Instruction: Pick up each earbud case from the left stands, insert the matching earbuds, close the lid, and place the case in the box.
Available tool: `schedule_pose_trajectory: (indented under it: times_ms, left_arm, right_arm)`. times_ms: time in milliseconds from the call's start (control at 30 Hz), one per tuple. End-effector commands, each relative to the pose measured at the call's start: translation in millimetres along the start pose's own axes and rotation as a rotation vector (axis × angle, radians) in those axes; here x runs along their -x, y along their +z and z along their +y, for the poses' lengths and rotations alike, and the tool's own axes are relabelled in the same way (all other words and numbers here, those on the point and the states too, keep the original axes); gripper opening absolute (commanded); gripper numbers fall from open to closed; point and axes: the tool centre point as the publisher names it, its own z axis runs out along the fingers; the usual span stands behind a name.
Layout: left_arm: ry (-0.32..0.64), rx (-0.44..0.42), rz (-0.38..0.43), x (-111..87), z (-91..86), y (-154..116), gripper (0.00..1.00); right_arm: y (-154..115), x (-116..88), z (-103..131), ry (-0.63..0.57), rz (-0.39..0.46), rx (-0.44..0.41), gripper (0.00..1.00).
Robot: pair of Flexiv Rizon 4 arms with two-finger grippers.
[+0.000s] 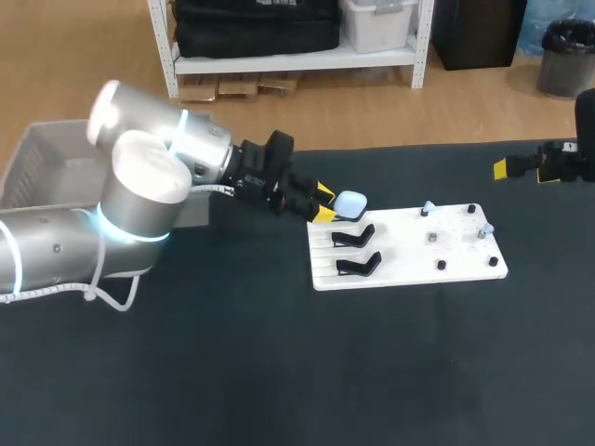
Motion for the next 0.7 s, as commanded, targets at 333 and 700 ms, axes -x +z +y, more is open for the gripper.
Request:
schedule_pose_trajectory:
  times_ms: [333, 700]
  left_arm:
    - [-0.014, -0.005, -0.044, 3.2, 6.8, 15, 0.45]
    - [-0.008, 0.008, -0.057, 4.2, 9.4, 24, 0.43]
  right_arm:
    - [0, 0, 0, 0.0, 0.001, -0.002, 1.0]
    - [0, 0, 0, 0.0, 0.001, -0.002, 1.0]
